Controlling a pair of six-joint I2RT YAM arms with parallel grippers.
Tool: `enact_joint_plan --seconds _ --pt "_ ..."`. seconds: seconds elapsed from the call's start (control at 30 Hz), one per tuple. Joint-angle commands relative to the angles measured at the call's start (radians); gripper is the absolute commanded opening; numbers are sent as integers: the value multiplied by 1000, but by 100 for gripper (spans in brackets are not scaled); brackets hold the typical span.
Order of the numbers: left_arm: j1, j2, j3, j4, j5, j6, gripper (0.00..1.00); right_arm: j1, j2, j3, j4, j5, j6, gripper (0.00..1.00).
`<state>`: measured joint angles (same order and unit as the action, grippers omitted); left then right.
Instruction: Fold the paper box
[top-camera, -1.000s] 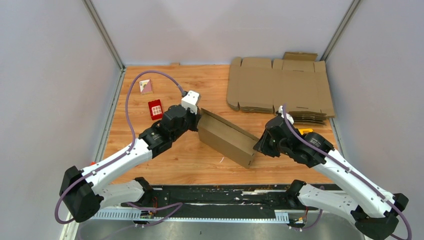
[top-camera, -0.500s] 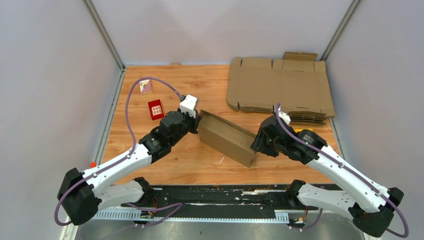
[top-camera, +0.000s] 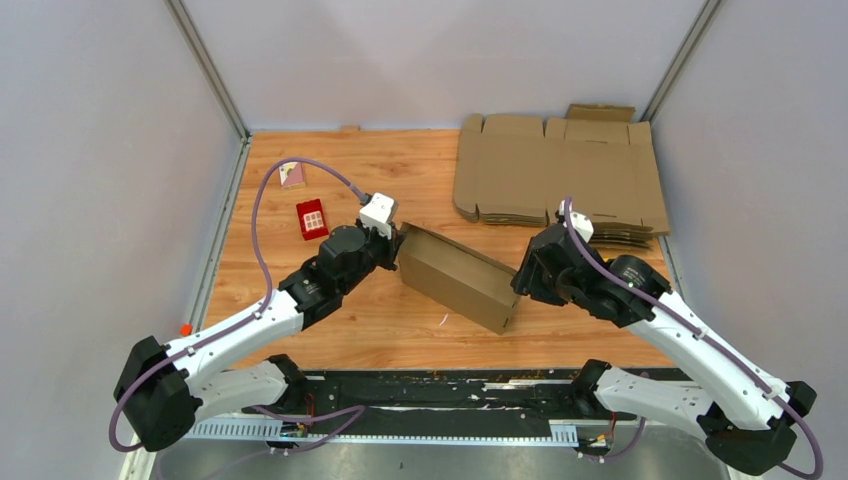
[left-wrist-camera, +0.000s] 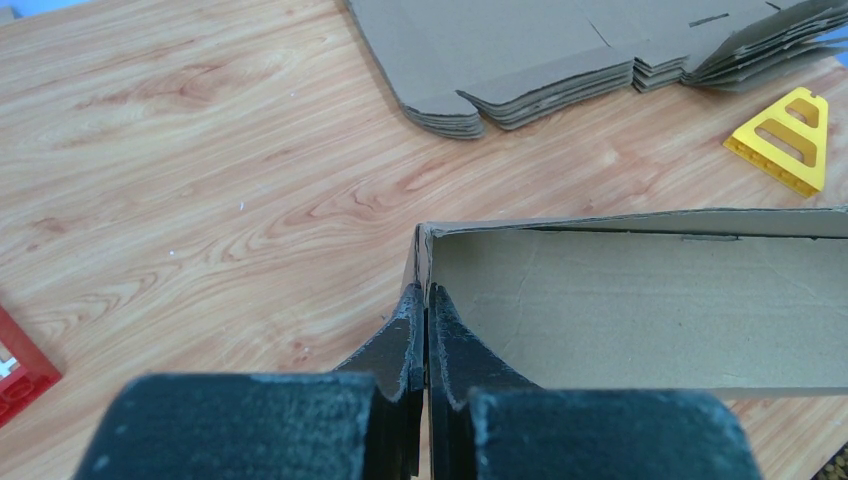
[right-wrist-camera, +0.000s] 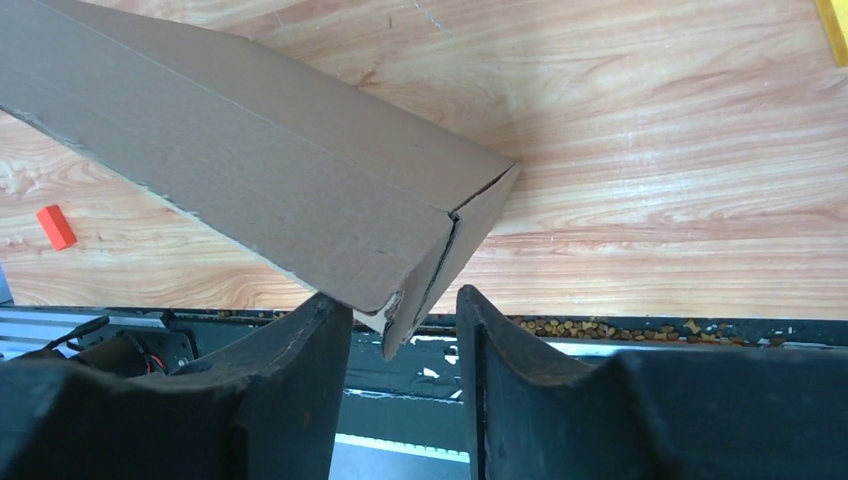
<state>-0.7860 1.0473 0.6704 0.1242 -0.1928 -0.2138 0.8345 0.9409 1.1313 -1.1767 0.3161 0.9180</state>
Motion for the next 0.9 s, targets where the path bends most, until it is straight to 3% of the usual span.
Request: enact_joint_plan --seconds 0.0,0.23,0.87 --pt "-12 9 -5 -92 18 9 0 -2 -15 69 -33 59 -32 38" --pt "-12 10 6 -101 15 10 0 -2 -23 48 -31 36 -33 1" --pt "-13 19 -3 -96 23 13 0 -3 4 -64 14 -54 -62 0"
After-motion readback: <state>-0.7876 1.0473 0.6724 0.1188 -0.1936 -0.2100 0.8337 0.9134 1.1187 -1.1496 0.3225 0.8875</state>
